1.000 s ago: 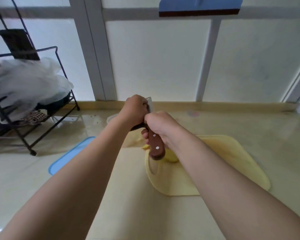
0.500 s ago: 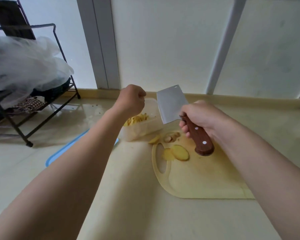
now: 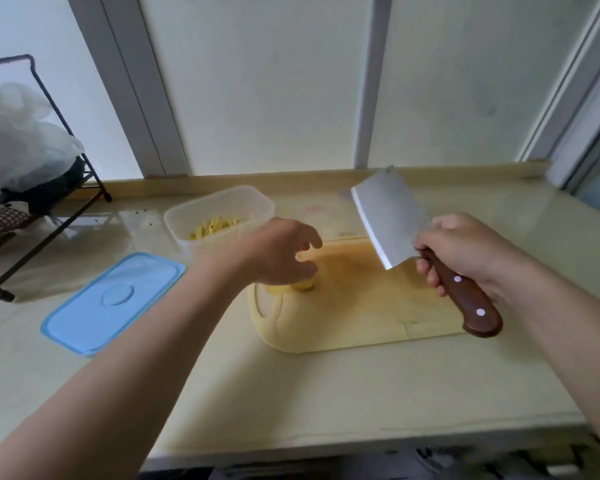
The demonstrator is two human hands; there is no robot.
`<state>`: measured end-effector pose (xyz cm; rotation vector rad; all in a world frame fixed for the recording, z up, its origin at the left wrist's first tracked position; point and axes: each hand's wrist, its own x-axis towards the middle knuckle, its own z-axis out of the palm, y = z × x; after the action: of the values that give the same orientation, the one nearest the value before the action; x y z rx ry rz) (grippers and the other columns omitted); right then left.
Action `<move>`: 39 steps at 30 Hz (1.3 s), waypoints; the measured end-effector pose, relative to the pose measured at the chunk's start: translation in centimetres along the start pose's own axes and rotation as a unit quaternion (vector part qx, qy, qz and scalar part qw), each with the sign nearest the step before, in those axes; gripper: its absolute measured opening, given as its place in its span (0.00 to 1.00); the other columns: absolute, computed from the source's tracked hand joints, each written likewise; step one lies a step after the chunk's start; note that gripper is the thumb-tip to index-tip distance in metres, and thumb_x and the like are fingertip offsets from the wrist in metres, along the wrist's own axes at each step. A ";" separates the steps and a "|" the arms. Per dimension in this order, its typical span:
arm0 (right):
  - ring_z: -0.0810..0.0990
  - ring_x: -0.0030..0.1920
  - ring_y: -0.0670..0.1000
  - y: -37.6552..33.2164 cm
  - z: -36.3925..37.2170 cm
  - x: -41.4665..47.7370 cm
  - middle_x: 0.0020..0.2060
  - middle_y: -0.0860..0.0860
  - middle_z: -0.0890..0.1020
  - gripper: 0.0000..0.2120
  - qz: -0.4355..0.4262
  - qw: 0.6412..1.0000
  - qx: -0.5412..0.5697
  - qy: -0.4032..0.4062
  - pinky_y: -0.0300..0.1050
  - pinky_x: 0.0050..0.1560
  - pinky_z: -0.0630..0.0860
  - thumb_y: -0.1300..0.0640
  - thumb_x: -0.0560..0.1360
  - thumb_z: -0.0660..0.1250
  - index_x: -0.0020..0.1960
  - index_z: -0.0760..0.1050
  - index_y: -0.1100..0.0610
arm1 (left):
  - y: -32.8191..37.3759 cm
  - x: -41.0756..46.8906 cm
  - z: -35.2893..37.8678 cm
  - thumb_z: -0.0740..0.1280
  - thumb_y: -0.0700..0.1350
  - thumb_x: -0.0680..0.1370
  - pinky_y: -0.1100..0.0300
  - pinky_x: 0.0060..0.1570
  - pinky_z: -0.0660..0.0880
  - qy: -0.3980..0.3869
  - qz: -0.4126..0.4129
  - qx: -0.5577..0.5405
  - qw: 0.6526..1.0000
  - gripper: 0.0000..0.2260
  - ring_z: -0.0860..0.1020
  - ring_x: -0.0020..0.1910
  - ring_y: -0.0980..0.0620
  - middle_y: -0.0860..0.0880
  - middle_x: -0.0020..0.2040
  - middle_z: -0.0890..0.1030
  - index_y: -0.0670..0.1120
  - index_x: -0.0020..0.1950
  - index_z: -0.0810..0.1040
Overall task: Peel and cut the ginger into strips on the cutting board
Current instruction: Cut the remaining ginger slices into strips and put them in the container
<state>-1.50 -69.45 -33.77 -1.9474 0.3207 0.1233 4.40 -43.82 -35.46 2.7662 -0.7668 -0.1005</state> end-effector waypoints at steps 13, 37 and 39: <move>0.72 0.24 0.54 4.4 -2.9 -1.9 0.30 0.57 0.77 0.06 0.002 1.000 -0.012 -0.005 0.43 0.26 0.72 0.66 0.78 0.60 0.43 0.72 0.59 | 1.5 0.4 1.7 0.73 0.56 0.72 0.52 0.56 0.79 -0.073 -0.062 0.063 0.993 0.27 0.77 0.52 0.51 0.54 0.57 0.78 0.58 0.70 0.72; 0.81 0.25 0.56 3.7 -6.3 -0.8 0.35 0.60 0.85 0.03 -0.009 0.937 -0.342 -0.068 0.45 0.25 0.77 0.61 0.80 0.57 0.53 0.68 0.57 | 8.0 3.0 9.2 0.67 0.40 0.78 0.53 0.48 0.77 0.105 0.257 -0.045 0.960 0.08 0.78 0.48 0.43 0.44 0.51 0.81 0.42 0.53 0.85; 0.81 0.25 0.58 3.0 -6.0 -0.3 0.34 0.61 0.85 0.06 -0.003 0.932 -0.353 -0.086 0.46 0.25 0.76 0.62 0.80 0.56 0.56 0.66 0.56 | 7.6 3.5 9.2 0.67 0.40 0.77 0.54 0.48 0.77 0.106 0.272 -0.053 0.955 0.08 0.78 0.48 0.44 0.45 0.51 0.81 0.43 0.53 0.85</move>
<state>-2.99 -75.94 -34.01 -2.6258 0.1596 0.4536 2.35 -54.03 -42.17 2.3164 -1.3756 0.2498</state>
